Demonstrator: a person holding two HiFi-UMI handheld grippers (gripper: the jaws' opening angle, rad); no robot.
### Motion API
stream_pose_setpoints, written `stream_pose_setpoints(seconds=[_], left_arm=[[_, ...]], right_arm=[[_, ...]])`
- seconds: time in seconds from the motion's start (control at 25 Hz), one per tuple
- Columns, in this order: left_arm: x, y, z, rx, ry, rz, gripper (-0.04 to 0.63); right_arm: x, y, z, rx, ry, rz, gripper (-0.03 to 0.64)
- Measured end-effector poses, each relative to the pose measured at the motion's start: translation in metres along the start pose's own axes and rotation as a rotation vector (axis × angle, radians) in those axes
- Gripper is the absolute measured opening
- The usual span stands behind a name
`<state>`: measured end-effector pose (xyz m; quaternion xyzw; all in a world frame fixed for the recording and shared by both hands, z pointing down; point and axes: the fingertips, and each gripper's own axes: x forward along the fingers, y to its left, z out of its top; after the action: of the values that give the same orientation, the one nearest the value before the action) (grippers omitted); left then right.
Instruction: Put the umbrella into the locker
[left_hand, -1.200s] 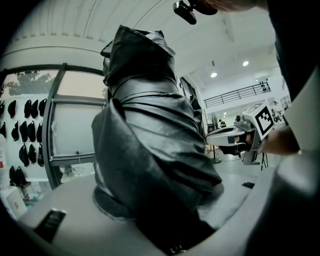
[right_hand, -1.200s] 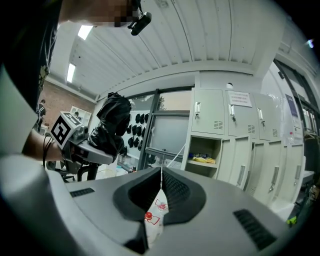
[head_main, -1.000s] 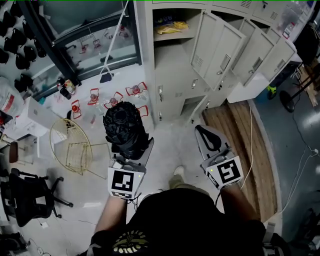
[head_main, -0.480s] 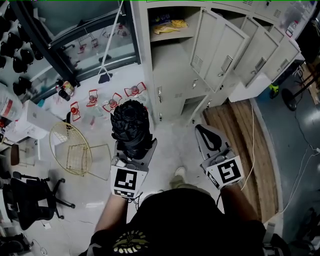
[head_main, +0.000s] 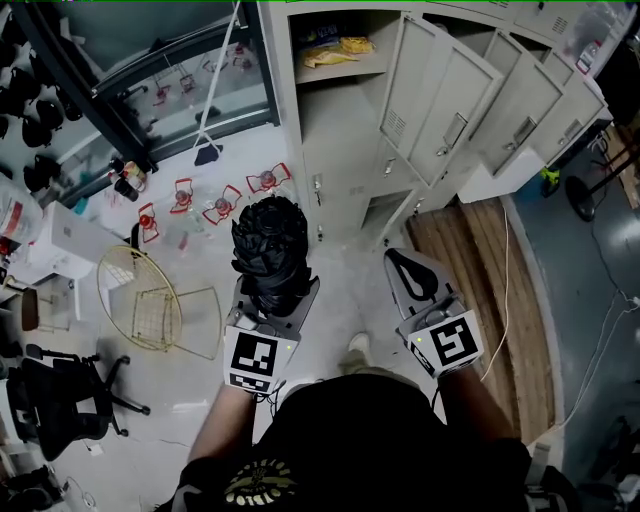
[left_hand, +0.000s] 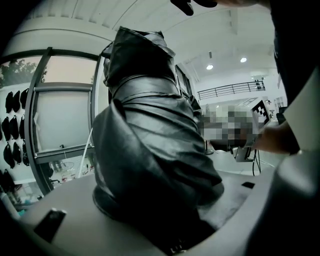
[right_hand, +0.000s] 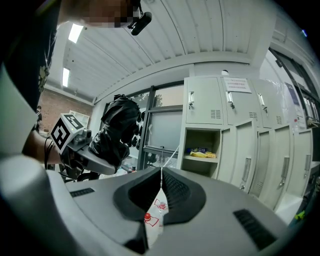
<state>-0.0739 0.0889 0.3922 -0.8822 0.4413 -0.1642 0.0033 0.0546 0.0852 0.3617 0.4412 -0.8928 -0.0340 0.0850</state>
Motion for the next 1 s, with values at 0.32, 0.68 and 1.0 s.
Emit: stream_pose_setpoints(seconds=[0.32, 0.68, 1.0], left_arm=[[0.020, 0.006, 0.008, 0.009, -0.001, 0.009, 0.276], [0.047, 0.009, 0.018, 0.006, 0.000, 0.017, 0.276], [0.075, 0.009, 0.022, 0.003, 0.012, 0.034, 0.276]], right_arm=[[0.011, -0.017, -0.006, 0.010, 0.051, 0.019, 0.029], [0.026, -0.042, -0.004, -0.001, 0.050, 0.042, 0.029], [0.040, -0.069, 0.001, -0.024, -0.056, 0.067, 0.029]])
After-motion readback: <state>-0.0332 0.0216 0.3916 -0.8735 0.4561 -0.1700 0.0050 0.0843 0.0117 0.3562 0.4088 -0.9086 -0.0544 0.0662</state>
